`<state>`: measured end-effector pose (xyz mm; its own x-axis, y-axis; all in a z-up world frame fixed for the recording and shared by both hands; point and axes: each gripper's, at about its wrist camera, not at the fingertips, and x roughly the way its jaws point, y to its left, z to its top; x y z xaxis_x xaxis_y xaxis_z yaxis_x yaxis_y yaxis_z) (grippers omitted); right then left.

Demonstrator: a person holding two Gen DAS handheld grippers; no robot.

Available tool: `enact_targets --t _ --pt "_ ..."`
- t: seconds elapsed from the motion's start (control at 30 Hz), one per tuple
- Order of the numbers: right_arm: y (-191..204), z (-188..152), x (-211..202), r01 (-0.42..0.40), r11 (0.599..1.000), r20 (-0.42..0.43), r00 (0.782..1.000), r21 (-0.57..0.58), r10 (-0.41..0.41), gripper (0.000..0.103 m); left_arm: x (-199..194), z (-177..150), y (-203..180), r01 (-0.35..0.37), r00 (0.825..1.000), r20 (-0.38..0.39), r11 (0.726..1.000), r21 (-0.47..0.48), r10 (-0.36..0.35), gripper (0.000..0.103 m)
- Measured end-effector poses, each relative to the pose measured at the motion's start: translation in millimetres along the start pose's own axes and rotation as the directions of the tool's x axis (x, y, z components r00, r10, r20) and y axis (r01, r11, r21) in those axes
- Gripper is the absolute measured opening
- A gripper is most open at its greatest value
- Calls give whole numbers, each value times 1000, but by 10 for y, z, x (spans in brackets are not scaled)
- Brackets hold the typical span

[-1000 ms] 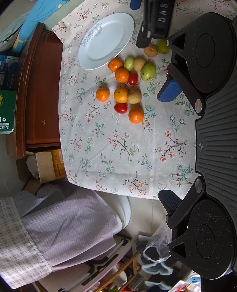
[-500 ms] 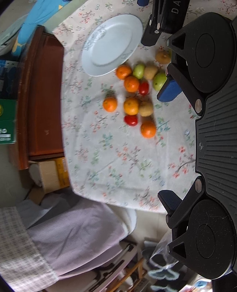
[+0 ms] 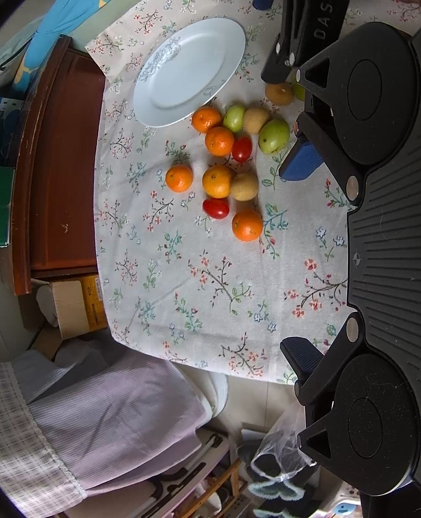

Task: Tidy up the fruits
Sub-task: 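Move both grippers toward the fruit cluster beside the white plate, then lower both open grippers over the green fruits in the cluster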

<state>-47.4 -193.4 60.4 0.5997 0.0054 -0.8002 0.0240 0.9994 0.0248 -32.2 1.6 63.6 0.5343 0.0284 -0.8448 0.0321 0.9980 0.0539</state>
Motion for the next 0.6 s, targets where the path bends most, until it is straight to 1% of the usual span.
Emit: enact_targets --t 0.1,0.27,0.47,0.6 --pt "1 -12 23 1 1000 -7 1000 -4 -1 102 -25 -9 -20 -6 1000 18 1000 11 6 103" --pt "27 -33 45 7 1000 -17 1000 -15 -8 102 -12 -44 -78 -48 998 29 998 51 46 103" --pt "6 -104 67 33 999 -63 997 -15 -33 102 -11 -106 -152 -50 999 25 995 82 48 103" --pt "-28 -161 77 34 999 -87 996 -19 -36 102 -9 -159 -186 -44 999 18 994 96 42 103"
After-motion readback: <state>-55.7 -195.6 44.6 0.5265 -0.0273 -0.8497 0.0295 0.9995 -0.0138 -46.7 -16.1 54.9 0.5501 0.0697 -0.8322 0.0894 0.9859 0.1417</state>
